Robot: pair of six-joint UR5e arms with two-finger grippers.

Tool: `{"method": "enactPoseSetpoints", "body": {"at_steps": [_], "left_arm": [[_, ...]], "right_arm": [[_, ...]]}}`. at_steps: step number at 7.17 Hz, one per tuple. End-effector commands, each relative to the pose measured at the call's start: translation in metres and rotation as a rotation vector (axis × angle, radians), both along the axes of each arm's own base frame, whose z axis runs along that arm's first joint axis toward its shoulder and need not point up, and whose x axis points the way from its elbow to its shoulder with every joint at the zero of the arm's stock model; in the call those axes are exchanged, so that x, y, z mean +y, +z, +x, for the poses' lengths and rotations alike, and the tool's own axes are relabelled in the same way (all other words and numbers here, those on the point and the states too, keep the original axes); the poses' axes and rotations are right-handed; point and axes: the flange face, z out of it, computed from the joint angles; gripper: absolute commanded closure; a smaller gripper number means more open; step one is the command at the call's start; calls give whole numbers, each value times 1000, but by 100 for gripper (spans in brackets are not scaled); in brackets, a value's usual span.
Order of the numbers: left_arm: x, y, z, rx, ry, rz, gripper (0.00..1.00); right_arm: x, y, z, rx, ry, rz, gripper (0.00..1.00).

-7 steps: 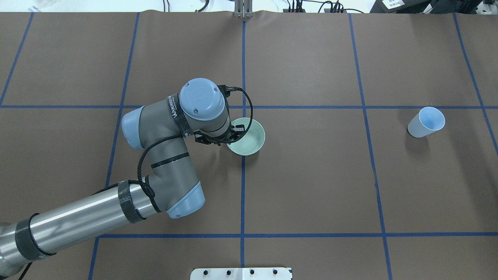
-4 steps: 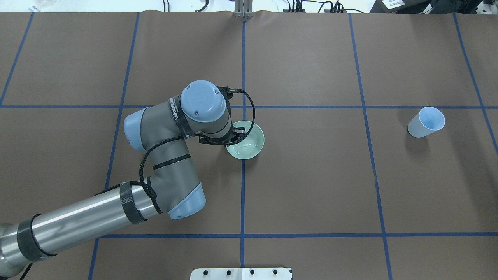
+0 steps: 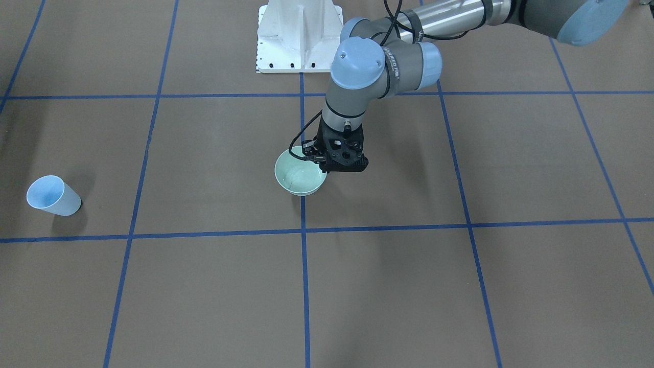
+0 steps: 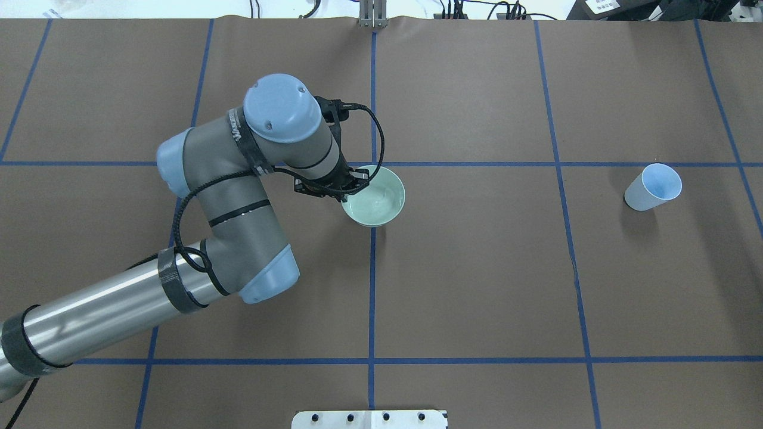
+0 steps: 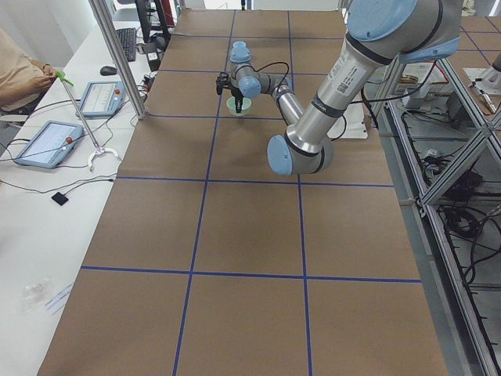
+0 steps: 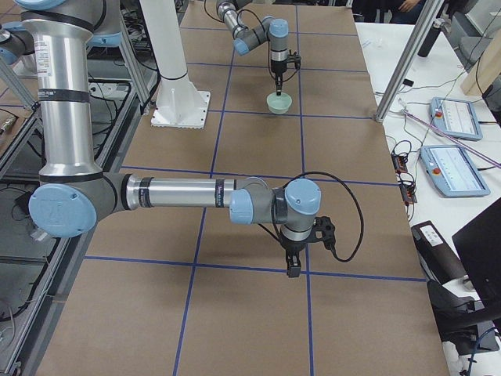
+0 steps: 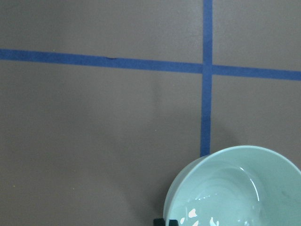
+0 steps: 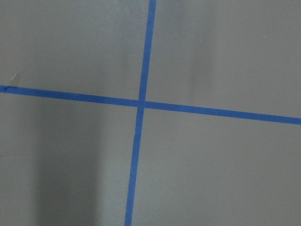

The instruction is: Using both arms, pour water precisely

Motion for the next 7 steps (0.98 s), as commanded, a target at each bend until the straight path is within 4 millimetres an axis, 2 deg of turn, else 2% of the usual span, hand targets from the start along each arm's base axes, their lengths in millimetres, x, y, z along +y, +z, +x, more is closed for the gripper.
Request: {"method": "enactPoseSetpoints", "body": {"at_steps": [1,2,3,4,6,7], "left_arm": [[-32,37,-64,-10,64,79,100],[-41,72,-109,-11,109,104,100],[-42,110,-158,-14,146,129,100],[-39,150,-198,-35,193,173,100],[-35,228,-258,-74,299,258,100],[-31,257,-279,-101,342,297,100]], "right_arm": [[0,4,0,-1,0,-4,0],[0,4,0,-1,0,-4,0],[0,4,0,-1,0,-4,0],[0,4,-1,-3,-2,-4,0],[0,4,0,-3,-1,-3,0],[1,4,-1,-2,-3,-5,0]]}}
